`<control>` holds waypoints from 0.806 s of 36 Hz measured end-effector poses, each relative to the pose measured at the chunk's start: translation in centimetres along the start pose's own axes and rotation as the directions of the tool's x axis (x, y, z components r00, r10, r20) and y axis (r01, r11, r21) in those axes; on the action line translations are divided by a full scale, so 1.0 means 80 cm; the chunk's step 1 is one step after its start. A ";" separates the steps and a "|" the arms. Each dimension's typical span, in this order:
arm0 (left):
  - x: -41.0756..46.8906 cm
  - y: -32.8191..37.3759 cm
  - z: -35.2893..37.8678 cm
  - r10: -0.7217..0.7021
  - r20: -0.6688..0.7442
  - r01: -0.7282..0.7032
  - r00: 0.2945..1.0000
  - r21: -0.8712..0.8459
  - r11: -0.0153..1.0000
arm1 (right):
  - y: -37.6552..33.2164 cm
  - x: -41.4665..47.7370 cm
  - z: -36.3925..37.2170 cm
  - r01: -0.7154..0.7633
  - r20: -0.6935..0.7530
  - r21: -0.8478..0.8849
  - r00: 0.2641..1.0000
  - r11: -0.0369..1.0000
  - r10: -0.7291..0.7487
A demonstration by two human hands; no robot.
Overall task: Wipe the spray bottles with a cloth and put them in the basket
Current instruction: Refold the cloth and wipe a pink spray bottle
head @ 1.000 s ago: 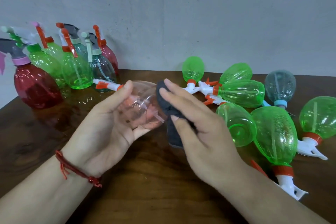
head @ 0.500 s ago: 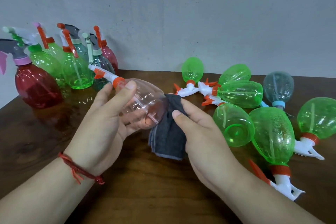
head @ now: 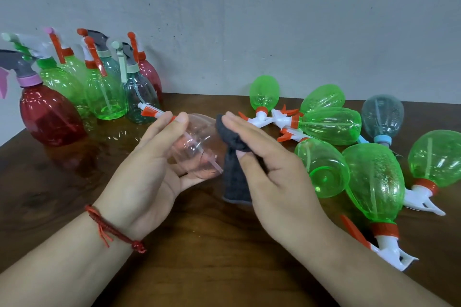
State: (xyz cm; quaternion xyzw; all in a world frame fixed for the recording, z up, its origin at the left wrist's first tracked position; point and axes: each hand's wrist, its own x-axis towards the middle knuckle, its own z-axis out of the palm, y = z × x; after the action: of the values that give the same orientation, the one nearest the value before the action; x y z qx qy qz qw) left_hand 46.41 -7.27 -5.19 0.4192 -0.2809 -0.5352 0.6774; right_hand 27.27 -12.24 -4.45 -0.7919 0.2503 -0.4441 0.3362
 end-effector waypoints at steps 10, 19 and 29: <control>-0.007 0.006 0.006 -0.021 -0.008 0.020 1.000 -0.094 0.995 | 0.006 -0.007 0.006 0.193 -0.099 -0.320 0.967 0.928 -0.235; -0.006 0.000 0.007 0.052 0.063 -0.042 0.997 -0.142 0.989 | -0.001 0.001 -0.004 0.225 -0.202 -0.346 0.930 0.911 -0.306; -0.020 0.004 0.025 0.197 -0.092 -0.193 0.976 0.057 0.980 | -0.002 0.000 0.000 0.192 -0.186 -0.180 0.957 0.965 -0.225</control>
State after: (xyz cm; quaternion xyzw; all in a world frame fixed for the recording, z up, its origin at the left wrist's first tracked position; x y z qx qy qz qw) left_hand 44.47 -6.25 -3.83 0.4311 -0.3000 -0.4384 0.7293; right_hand 27.31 -12.14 -4.31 -0.7884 0.2332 -0.5347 0.1953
